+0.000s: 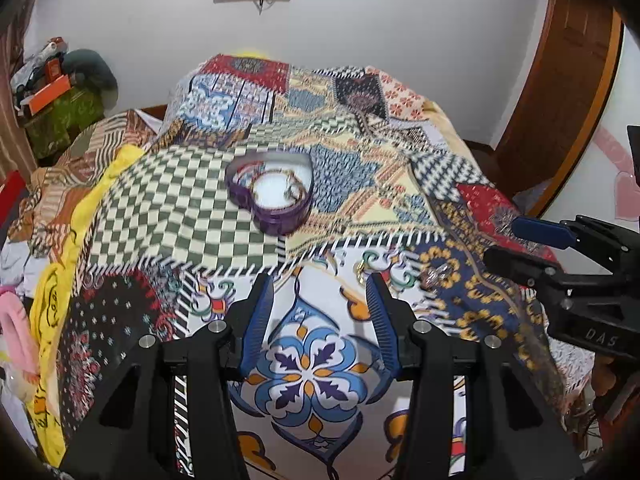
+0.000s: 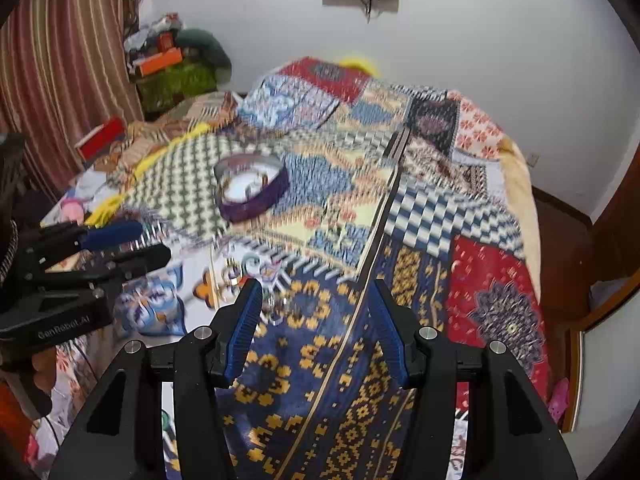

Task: Organize jewelry
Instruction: 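Move the right gripper to another silver ring and close on it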

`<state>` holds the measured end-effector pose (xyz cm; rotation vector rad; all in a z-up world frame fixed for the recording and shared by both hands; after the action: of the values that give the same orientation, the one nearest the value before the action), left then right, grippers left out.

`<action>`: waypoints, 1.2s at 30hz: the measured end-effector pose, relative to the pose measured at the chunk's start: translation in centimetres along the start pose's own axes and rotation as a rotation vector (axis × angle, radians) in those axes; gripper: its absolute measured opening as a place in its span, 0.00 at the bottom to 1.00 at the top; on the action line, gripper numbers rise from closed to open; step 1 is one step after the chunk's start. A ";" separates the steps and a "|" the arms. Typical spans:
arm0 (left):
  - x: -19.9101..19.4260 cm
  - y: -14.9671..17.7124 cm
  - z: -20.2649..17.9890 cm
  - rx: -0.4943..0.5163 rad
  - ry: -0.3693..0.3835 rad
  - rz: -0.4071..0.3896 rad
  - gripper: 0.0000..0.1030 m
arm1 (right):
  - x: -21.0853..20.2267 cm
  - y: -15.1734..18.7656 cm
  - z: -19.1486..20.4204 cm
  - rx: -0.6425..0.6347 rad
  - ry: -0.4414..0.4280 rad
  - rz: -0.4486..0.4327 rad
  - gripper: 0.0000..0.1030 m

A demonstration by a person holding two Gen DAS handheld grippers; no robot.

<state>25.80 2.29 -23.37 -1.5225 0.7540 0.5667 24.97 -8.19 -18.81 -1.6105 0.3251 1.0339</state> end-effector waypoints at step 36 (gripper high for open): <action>3.9 1.0 -4.2 0.098 0.076 0.044 0.23 | 2.8 0.4 -2.0 0.072 -0.092 0.021 0.27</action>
<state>27.29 -2.35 -26.55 -1.4467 0.8632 0.4996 27.22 -9.27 -21.27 -1.4926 0.3145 1.0970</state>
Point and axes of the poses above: each gripper's, at about its wrist camera, not at the fingertips, and x roughly the way its jaws point, z to its left, y to its underside, the point moved 8 cm from there along x, roughly the way its jaws point, and after that the axes turned 2 degrees about x, right-handed, at the moved point
